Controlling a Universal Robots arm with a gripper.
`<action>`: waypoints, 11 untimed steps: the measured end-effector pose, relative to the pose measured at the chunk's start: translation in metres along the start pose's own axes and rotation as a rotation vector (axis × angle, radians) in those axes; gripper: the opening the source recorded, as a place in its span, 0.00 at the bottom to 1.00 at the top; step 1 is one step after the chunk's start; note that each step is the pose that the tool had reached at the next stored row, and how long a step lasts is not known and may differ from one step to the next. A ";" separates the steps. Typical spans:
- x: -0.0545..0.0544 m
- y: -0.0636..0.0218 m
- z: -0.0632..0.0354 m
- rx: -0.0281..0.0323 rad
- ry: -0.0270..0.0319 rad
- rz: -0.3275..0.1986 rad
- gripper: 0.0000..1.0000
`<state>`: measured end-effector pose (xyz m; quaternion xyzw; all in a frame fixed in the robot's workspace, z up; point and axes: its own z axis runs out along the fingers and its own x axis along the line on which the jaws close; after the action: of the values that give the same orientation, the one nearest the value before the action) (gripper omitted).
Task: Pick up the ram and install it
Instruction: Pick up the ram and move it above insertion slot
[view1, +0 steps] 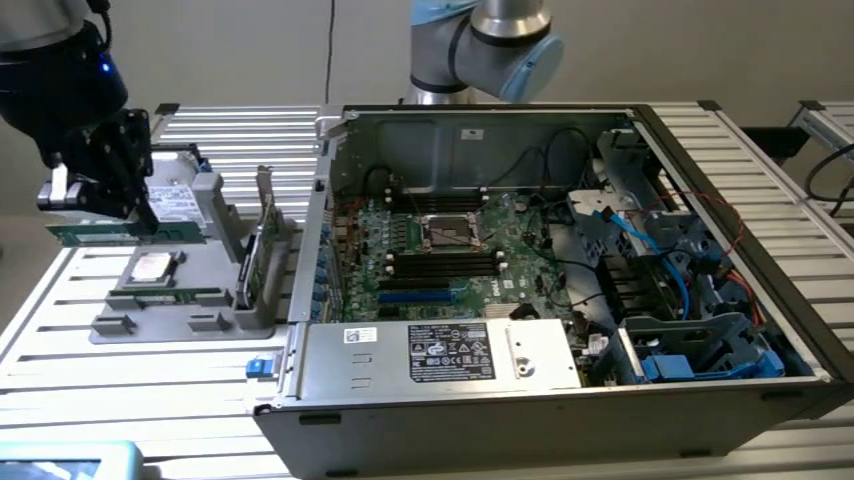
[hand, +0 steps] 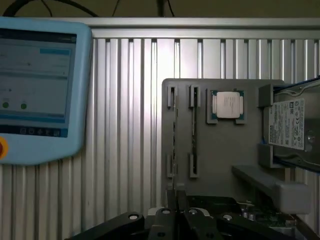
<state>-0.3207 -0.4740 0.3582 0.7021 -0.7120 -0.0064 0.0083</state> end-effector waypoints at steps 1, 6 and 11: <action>0.000 -0.0041 -0.0050 -0.0003 0.0001 0.000 0.13; 0.001 -0.0251 -0.0211 -0.0005 0.0001 0.000 0.13; 0.001 -0.0467 -0.0297 -0.0004 0.0000 0.000 0.13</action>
<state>-0.2734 -0.4754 0.3870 0.7021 -0.7120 -0.0065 0.0084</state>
